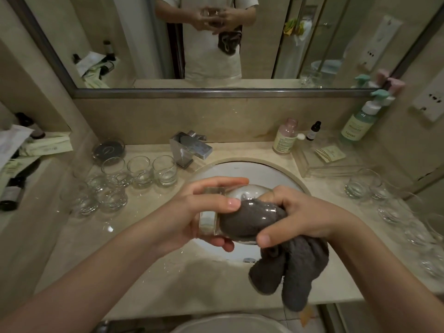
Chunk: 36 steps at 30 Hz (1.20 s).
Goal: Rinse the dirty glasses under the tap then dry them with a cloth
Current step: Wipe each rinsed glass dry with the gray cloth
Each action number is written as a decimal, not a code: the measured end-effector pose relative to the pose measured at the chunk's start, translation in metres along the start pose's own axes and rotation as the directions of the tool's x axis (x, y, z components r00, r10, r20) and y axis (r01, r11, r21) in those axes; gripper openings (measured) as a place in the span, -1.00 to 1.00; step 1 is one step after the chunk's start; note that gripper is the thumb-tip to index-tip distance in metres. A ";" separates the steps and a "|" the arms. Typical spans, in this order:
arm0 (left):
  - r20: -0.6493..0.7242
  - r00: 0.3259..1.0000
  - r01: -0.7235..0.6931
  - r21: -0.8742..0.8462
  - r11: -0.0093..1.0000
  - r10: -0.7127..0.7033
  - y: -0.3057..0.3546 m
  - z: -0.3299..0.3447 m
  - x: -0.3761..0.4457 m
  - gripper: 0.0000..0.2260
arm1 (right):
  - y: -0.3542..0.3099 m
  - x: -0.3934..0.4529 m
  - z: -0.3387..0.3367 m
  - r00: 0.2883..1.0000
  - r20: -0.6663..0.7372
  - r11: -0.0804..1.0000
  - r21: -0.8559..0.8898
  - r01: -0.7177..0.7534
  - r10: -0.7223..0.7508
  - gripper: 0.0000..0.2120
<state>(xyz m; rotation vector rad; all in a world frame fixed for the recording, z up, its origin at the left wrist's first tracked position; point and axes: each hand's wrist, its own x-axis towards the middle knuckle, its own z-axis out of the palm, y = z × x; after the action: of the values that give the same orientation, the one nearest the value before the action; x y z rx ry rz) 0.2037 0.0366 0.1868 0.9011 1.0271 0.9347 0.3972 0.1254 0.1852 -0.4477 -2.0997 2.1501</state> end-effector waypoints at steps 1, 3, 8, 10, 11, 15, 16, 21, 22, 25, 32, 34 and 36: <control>0.001 1.000 -0.009 0.017 1.000 0.009 0.001 0.001 0.000 -0.47 | 0.002 0.000 0.000 1.000 -0.017 1.000 0.003 0.006 -0.006 -0.94; 0.015 0.996 -0.094 0.191 0.977 0.093 0.009 -0.001 -0.001 -0.41 | 0.006 -0.001 -0.003 0.999 -0.038 0.998 0.064 0.021 -0.018 -0.84; 0.235 0.894 -0.398 0.809 0.433 0.382 0.020 -0.010 0.002 -0.40 | 0.011 0.000 -0.008 1.000 -0.010 0.991 0.136 0.002 -0.001 -0.63; 0.131 0.954 -0.293 0.592 0.751 0.269 0.019 -0.010 0.002 -0.42 | 0.007 0.000 -0.008 1.000 -0.021 0.998 0.064 -0.007 0.008 -0.57; 0.085 0.979 -0.205 0.408 0.890 0.187 0.017 -0.008 0.003 -0.45 | 0.004 0.000 -0.007 1.000 -0.024 1.000 0.018 -0.008 0.009 -0.59; -0.027 1.000 0.009 0.089 0.996 -0.006 0.008 -0.003 0.005 -0.59 | 0.001 0.001 -0.006 1.000 -0.021 0.996 -0.085 0.000 -0.002 -0.88; -0.025 0.999 -0.022 0.128 0.991 0.026 0.008 -0.003 0.005 -0.57 | 0.004 0.001 -0.007 1.000 -0.028 0.997 -0.080 0.002 -0.005 -0.89; 0.153 0.928 -0.346 0.692 0.633 0.340 0.020 -0.007 0.005 -0.48 | 0.016 0.001 -0.012 0.997 -0.082 0.994 0.109 0.020 -0.011 -0.30; 0.150 0.927 -0.353 0.664 0.660 0.345 0.022 -0.007 0.006 -0.49 | 0.016 0.001 -0.012 0.997 -0.076 0.993 0.113 0.033 -0.024 -0.19; 0.056 0.976 -0.216 0.302 0.929 0.209 0.023 -0.003 0.008 -0.52 | 0.003 0.000 -0.014 0.998 -0.052 0.999 -0.038 0.032 -0.034 -0.28; 0.041 0.983 -0.184 0.275 0.944 0.180 0.014 -0.003 0.006 -0.45 | -0.007 -0.002 -0.016 0.998 -0.030 0.990 -0.131 0.043 -0.047 -0.76; 0.127 0.938 -0.334 0.577 0.745 0.322 0.019 -0.005 0.003 -0.41 | -0.001 -0.002 -0.018 0.998 -0.039 0.997 -0.060 0.040 -0.042 -0.49; 0.149 0.915 -0.377 0.651 0.659 0.375 0.020 -0.005 0.004 -0.46 | 0.002 -0.002 -0.018 0.999 -0.021 0.999 -0.010 0.033 -0.033 -0.39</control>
<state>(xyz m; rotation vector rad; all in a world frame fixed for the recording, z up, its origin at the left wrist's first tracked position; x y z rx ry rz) 0.1956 0.0476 0.2030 1.7861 1.2255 0.9022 0.4044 0.1420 0.1832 -0.4322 -2.0922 2.1084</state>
